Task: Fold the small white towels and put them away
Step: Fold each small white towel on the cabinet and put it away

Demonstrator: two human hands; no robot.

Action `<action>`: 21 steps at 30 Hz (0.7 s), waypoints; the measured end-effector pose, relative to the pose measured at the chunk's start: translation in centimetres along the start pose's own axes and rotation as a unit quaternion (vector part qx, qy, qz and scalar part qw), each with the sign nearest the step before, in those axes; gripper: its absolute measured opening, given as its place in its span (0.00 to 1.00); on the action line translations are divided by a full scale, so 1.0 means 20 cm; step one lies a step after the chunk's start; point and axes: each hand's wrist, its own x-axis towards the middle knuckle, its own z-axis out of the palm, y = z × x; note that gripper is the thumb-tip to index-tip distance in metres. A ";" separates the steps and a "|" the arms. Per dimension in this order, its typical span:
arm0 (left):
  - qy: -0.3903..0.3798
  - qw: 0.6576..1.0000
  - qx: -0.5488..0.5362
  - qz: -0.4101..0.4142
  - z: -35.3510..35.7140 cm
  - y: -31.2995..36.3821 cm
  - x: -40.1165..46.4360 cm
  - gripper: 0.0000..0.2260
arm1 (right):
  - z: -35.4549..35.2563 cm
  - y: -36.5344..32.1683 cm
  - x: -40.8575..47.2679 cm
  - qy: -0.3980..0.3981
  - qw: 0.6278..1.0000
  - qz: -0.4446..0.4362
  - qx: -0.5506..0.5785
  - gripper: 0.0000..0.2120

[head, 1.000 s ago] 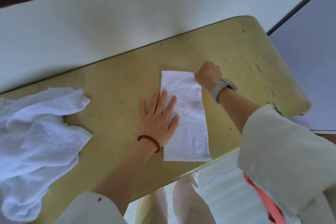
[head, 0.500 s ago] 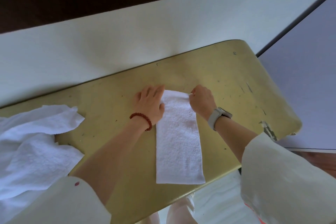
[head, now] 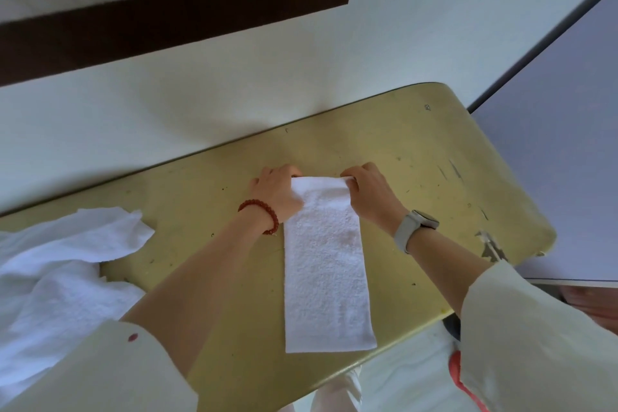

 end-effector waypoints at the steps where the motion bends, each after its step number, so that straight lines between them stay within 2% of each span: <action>1: -0.006 0.999 -0.031 -0.010 0.00 0.00 0.01 0.19 | -0.02 0.00 -0.01 -0.001 1.000 -0.012 0.006 0.13; 4: -0.032 0.987 -0.153 -0.032 -0.03 -0.01 0.03 0.18 | -0.08 0.02 0.00 -0.019 1.000 -0.021 0.007 0.11; 7: -0.030 0.972 -0.234 -0.016 -0.09 0.01 0.02 0.10 | -0.16 0.04 0.01 -0.046 0.998 -0.010 0.038 0.09; 11: 0.005 0.980 -0.196 0.026 -0.20 0.08 0.01 0.09 | -0.26 0.03 0.00 -0.005 0.989 0.006 0.146 0.04; 14: 0.073 0.974 -0.206 0.054 -0.28 0.14 -0.01 0.04 | -0.32 -0.01 -0.01 0.030 0.983 0.003 0.179 0.05; 16: 0.108 0.967 -0.219 0.074 -0.32 0.17 -0.04 0.10 | -0.34 -0.03 -0.04 0.050 0.981 -0.010 0.186 0.06; 18: 0.135 0.964 -0.206 0.098 -0.32 0.17 -0.09 0.11 | -0.34 -0.04 -0.09 0.077 0.979 -0.045 0.184 0.05; 21: 0.162 0.966 -0.142 0.145 -0.24 0.12 -0.18 0.04 | -0.27 0.02 -0.20 0.106 0.977 -0.133 0.130 0.05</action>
